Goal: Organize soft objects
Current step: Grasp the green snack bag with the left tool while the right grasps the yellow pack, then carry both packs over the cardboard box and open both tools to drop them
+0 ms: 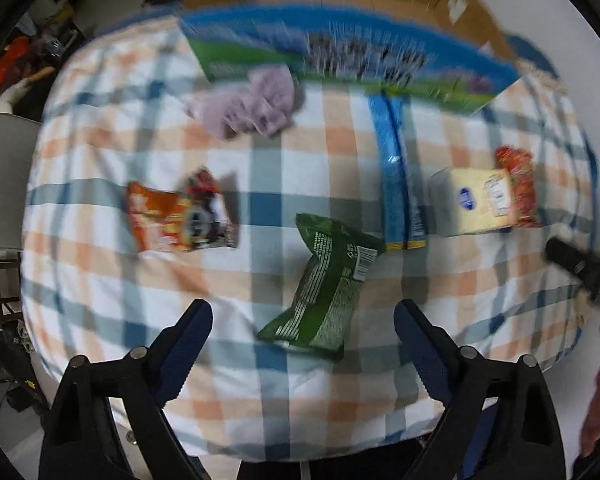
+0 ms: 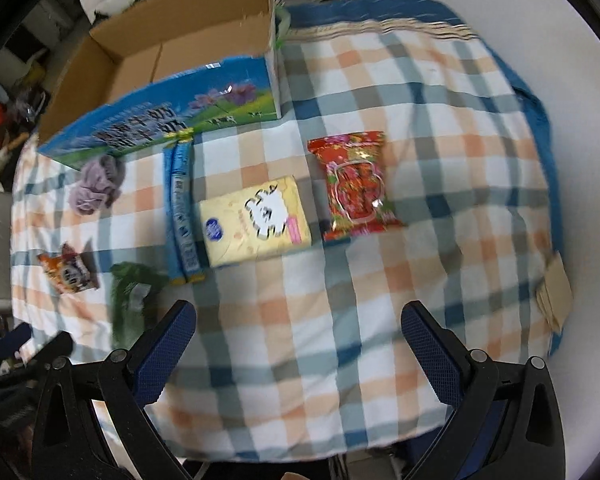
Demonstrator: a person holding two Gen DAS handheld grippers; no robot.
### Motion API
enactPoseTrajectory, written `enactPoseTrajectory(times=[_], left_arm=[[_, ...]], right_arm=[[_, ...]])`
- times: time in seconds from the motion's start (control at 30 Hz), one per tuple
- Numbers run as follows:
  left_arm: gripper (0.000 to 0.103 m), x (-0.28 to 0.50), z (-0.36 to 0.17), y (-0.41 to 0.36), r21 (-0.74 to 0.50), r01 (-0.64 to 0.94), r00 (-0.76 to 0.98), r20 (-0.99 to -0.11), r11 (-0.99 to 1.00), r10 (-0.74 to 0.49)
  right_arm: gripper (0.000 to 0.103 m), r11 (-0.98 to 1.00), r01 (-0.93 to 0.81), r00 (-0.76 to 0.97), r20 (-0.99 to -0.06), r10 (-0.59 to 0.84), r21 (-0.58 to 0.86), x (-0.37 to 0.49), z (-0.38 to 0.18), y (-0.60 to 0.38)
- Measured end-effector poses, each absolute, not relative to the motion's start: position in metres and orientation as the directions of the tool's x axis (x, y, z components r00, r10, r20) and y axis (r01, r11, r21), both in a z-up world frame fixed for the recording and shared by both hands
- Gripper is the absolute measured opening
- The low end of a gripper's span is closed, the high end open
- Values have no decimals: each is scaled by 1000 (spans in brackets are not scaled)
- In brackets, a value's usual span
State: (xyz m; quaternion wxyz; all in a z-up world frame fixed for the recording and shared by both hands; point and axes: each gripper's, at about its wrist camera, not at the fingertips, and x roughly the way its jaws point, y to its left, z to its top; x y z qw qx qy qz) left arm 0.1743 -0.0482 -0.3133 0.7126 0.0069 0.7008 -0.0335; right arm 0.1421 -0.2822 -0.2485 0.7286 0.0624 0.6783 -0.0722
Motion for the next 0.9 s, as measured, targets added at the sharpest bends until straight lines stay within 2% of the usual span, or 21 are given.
enactPoseTrajectory(times=[0.03,0.13,0.23,0.3,0.37,0.47,0.7,0.9], left_arm=[[93,177,-326,-53,-37,65,-5,-999,997,-37],[81,183,-363,-61,-29,88,-77,-997,996,-22],[78,184,-396,-66,-36,97,-160,-987,995,-20],[69,182,-411,-69,-29,103,-191,-982,994,-9],[55,180,-419,-71,-23,106,-201,-980,994,-1],[42,179,-419,-71,-26,88,-189,-982,996,-9],[38,186,-401,-62,2,-9,-144,-990,1000,1],[37,198,-372,-59,21,-38,-101,-995,999,17]], right_arm=[[103,984,177,61,-998,-15,-4,150,-257,-283],[103,990,141,18,-1000,-4,-2,171,-281,-282],[103,994,113,-28,-999,17,13,188,-304,-279],[103,996,88,-62,-998,16,10,198,-320,-275],[103,998,67,-94,-995,24,17,205,-335,-270],[103,998,51,-136,-990,42,36,213,-354,-263],[103,990,89,-190,-974,121,106,225,-383,-256],[97,994,72,-236,-967,92,77,231,-405,-247]])
